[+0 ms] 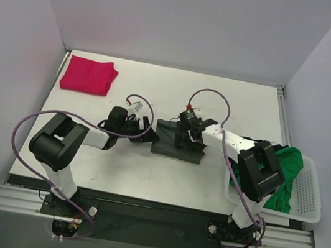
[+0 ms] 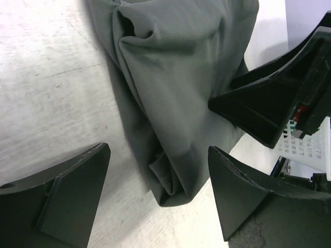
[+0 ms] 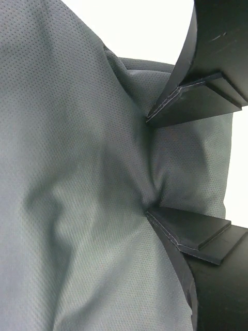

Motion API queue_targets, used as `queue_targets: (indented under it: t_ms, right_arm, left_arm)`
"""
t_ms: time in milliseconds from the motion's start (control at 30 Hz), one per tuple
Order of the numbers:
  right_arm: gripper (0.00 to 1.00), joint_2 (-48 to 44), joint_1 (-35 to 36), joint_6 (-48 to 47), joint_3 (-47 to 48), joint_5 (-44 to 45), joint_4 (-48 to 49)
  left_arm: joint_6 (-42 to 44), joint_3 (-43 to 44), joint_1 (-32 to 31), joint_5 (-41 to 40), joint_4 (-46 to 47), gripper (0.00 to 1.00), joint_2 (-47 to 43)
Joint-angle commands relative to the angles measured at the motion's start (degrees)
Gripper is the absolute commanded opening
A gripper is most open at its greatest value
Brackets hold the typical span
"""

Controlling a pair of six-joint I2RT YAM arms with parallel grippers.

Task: Fold and stack the t-shirts
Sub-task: Put the neatly folded tshirt into the corner of the board with the left arm

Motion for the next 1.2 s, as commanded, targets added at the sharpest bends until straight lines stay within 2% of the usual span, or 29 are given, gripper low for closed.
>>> queue_targets:
  t_ms: [0, 133, 233, 367, 467, 600, 667, 700, 733, 800, 833, 900, 933, 967, 1167]
  right_arm:
    - [0.63, 0.8, -1.0, 1.3, -2.0, 0.1, 0.1]
    - [0.63, 0.0, -0.9, 1.4, -3.4, -0.1, 0.9]
    - [0.63, -0.9, -0.9, 1.4, -4.2, -0.3, 1.3]
    - [0.63, -2.4, -0.9, 1.4, -5.0, -0.9, 2.0]
    - [0.63, -2.9, -1.0, 1.4, -5.6, -1.4, 2.5]
    - [0.63, -3.2, -1.0, 1.3, -6.2, -2.2, 3.2]
    - [0.63, -3.4, -0.9, 1.5, -6.5, -2.8, 3.7]
    - [0.63, -3.5, -0.9, 1.4, -6.7, -3.0, 3.8]
    - [0.63, -3.9, -0.9, 1.4, -6.9, -3.2, 3.8]
    - [0.63, -4.5, -0.9, 1.2, -7.4, -3.3, 4.2]
    - [0.64, -5.3, -0.9, 1.2, -7.7, -3.2, 4.4]
    - [0.66, -6.2, -1.0, 0.8, -8.1, -3.3, 4.3]
    - [0.66, -7.1, -0.9, 0.6, -8.3, -3.2, 4.3]
    - [0.67, -7.6, -1.1, 0.3, -8.3, -3.4, 4.3]
    - [0.70, -13.1, -2.6, -0.5, -9.9, -4.2, 4.2]
  left_arm:
    - [-1.3, 2.4, -1.2, 0.7, 3.3, 0.88, 2.3]
    - [-1.7, 3.9, -2.4, -2.1, 1.2, 0.88, 4.0]
    - [-0.4, 5.8, -3.9, -8.6, -5.2, 0.88, 4.6]
    - [0.0, 6.5, -5.5, -13.3, -7.1, 0.88, 5.2]
    - [-0.3, 7.5, -6.7, -14.4, -7.6, 0.87, 6.6]
    - [-0.6, 8.6, -8.2, -15.0, -7.8, 0.80, 9.3]
    - [-0.7, 8.7, -8.6, -15.5, -7.9, 0.65, 9.8]
    - [-0.6, 8.7, -8.6, -15.8, -8.1, 0.65, 9.8]
    - [-0.3, 8.7, -8.6, -17.0, -8.9, 0.55, 9.7]
    - [0.7, 9.3, -8.6, -18.2, -10.4, 0.43, 8.9]
    - [1.1, 9.7, -8.7, -19.4, -12.0, 0.33, 8.6]
    - [2.3, 10.6, -8.6, -19.9, -13.1, 0.19, 7.3]
    - [2.9, 11.0, -8.7, -20.5, -14.5, 0.07, 6.9]
    - [4.3, 11.5, -8.6, -20.8, -15.3, 0.02, 5.9]
    - [14.5, 18.6, -8.6, -26.4, -27.0, 0.00, 1.6]
